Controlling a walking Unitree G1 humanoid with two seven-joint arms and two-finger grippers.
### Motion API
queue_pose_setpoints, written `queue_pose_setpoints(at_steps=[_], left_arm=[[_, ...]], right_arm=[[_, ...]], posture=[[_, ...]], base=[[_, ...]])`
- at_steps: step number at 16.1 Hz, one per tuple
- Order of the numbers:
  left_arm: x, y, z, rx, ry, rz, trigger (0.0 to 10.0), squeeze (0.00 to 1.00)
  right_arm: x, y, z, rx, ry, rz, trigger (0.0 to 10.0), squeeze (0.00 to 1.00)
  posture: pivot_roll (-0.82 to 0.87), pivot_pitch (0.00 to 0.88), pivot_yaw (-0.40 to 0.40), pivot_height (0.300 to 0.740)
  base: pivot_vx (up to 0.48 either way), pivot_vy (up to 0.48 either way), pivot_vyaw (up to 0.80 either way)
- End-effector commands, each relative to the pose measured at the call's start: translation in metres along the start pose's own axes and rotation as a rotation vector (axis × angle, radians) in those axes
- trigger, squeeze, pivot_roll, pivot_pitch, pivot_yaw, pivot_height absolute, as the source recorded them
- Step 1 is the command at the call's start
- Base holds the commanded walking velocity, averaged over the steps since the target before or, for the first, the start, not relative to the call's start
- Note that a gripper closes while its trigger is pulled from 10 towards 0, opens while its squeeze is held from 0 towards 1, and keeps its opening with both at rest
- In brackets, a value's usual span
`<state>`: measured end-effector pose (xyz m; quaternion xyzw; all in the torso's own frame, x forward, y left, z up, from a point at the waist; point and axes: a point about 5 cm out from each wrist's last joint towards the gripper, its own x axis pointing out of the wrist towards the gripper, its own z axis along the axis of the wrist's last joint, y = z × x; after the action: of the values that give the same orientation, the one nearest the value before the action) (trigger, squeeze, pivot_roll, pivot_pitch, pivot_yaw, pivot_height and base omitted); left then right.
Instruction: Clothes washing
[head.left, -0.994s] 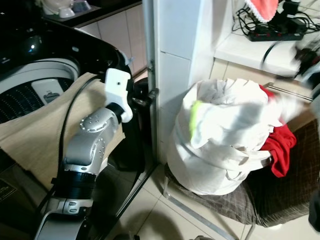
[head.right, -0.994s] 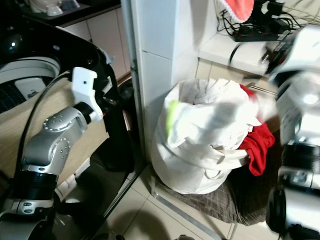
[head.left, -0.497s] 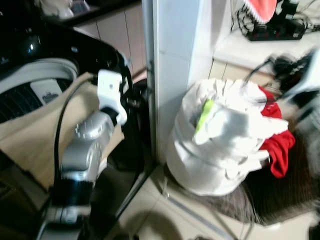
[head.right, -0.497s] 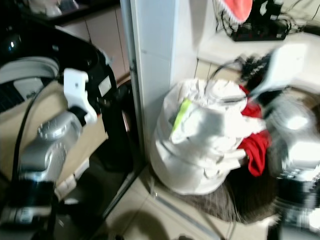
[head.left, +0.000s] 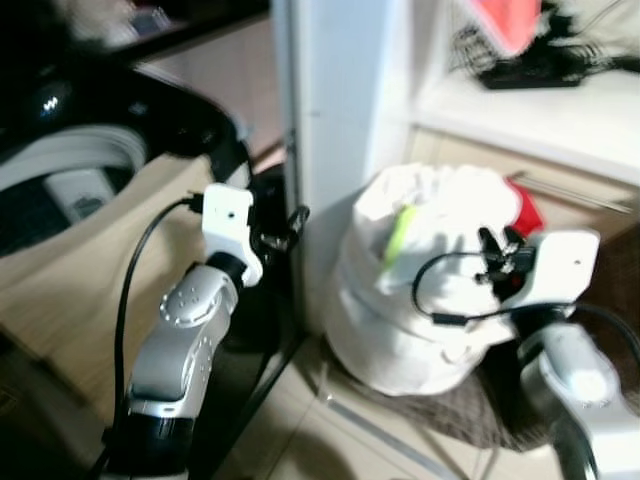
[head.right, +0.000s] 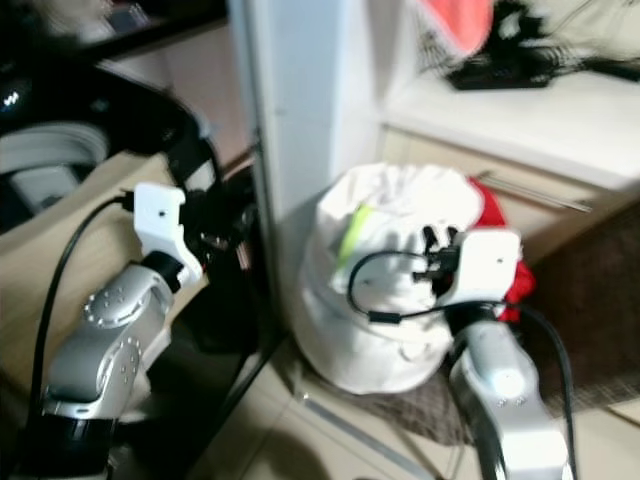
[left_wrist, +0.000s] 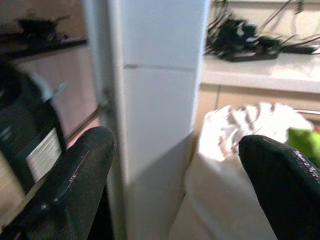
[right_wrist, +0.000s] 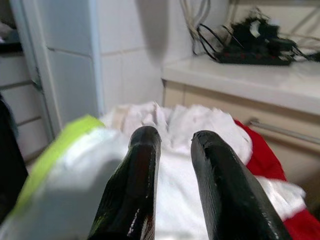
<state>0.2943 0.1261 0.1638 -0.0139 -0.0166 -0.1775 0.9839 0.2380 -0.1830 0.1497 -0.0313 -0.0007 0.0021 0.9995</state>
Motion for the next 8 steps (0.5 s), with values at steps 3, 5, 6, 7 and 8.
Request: queue_pose_setpoints(at_steps=[3, 5, 6, 7, 8], left_arm=[[-0.002, -0.003, 0.0, 0.014, -0.002, 0.014, 10.0, 0.0], [-0.002, 0.0, 0.002, 0.02, -0.007, 0.03, 10.0, 0.0], [-0.003, 0.0, 0.002, 0.021, -0.008, 0.032, 10.0, 0.0], [-0.004, 0.001, 0.002, 0.023, -0.006, 0.036, 10.0, 0.0], [-0.004, 0.001, 0.001, 0.025, -0.006, 0.043, 10.0, 0.0]], right_arm=[[0.0, 0.008, 0.003, -0.025, -0.006, 0.046, 10.0, 0.0], [0.005, 0.01, 0.009, -0.052, -0.032, 0.066, 10.0, 0.0], [0.006, 0.011, 0.01, -0.053, -0.033, 0.076, 10.0, 0.0], [0.007, 0.014, 0.01, -0.069, -0.033, 0.111, 10.0, 0.0], [0.008, 0.015, 0.01, -0.054, -0.035, 0.122, 10.0, 0.0]], posture=[[-0.17, 0.013, 0.031, 0.74], [-0.17, 0.012, 0.025, 0.74], [-0.17, 0.012, 0.025, 0.74], [-0.17, 0.012, 0.025, 0.74], [-0.17, 0.014, 0.018, 0.74]], base=[[0.276, 0.0, 0.0], [0.291, 0.0, 0.8], [0.292, 0.0, 0.8], [0.292, 0.0, 0.8], [0.292, 0.0, 0.0]])
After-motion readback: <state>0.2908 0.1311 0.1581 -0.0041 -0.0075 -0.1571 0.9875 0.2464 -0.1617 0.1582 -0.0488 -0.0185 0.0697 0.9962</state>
